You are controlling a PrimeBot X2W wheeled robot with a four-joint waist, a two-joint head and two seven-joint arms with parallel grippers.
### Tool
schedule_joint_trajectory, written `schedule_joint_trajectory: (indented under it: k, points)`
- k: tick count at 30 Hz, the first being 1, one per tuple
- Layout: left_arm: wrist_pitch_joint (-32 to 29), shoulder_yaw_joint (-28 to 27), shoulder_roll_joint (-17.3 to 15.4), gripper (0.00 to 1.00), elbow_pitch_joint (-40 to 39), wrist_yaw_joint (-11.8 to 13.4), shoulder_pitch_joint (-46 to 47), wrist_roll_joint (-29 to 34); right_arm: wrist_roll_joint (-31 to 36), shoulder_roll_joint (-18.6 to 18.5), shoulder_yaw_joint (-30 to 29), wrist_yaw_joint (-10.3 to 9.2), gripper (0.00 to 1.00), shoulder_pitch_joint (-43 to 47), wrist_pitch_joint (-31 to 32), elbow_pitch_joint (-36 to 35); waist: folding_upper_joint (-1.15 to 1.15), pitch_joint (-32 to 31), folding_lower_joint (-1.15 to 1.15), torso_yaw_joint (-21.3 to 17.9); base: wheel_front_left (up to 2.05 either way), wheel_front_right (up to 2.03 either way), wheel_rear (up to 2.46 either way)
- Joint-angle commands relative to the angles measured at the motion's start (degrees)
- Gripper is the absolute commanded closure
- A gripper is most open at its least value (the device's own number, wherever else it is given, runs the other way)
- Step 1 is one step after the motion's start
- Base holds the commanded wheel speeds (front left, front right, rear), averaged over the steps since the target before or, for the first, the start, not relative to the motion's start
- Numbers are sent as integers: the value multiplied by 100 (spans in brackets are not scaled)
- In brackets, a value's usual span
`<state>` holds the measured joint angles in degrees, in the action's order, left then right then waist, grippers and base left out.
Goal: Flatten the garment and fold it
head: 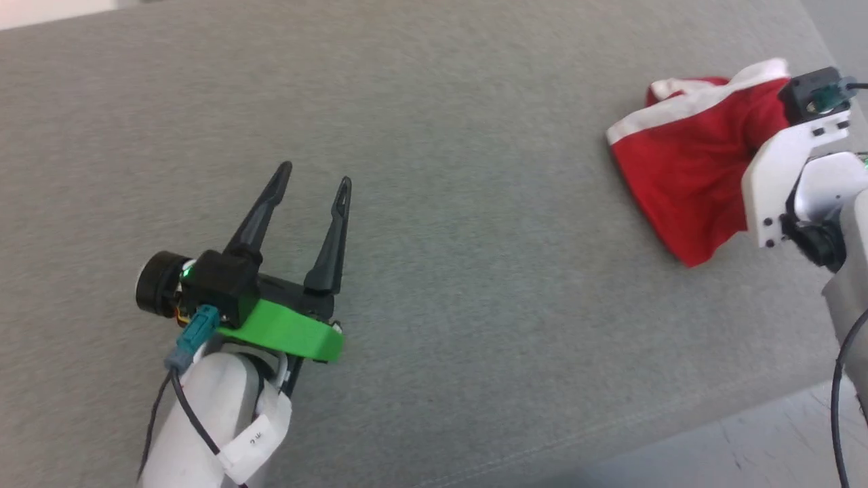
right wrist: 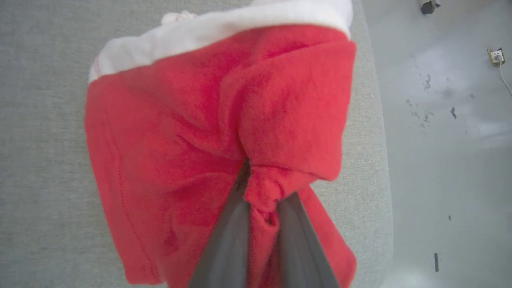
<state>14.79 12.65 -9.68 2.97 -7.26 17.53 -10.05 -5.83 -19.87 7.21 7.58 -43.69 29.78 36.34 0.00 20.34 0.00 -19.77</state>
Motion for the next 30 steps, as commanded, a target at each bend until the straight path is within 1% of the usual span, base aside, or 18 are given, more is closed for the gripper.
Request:
schedule_joint_trajectory:
  k: [1,5,10,13,17,18,19,20,25,30]
  points:
    - [21,13,-90,0,2,-23,105,24,152,-6,-67,-9,100,-165,-166,123,0,469,0,-459,0,0,0]
    - [20,77,-239,0,28,-23,205,29,679,-68,-358,-9,100,-356,-637,519,0,641,0,-438,0,0,0]
    - [-16,117,-350,0,-16,-18,345,44,1343,-141,-911,-9,100,-577,-1133,847,0,830,0,-279,0,0,0]
    - [-59,105,-412,0,-86,7,350,62,1723,-74,-1335,-9,100,-679,-1301,959,0,915,0,-212,0,0,0]
    - [-83,60,-480,0,-155,52,307,45,2052,142,-1878,-9,100,-769,-1372,1182,0,956,0,-173,0,0,0]
    - [-82,55,-487,0,-159,58,294,37,2128,180,-1971,-9,89,-772,-1404,1208,0,947,0,-169,0,0,0]
    - [-79,54,-491,0,-154,64,278,28,2227,223,-2070,-9,53,-757,-1431,1245,0,919,0,-161,0,0,0]
    - [-75,51,-490,0,-142,72,263,19,2299,251,-2165,-9,0,-742,-1428,1278,0,880,0,-156,0,0,0]
    - [-31,47,-373,0,-8,111,167,-88,2647,303,-2562,-9,0,-619,-1649,1249,0,522,0,-67,0,0,0]
    - [10,53,-157,0,206,115,6,-220,2641,330,-2825,-9,0,-387,-1961,1124,0,-24,0,140,0,0,0]
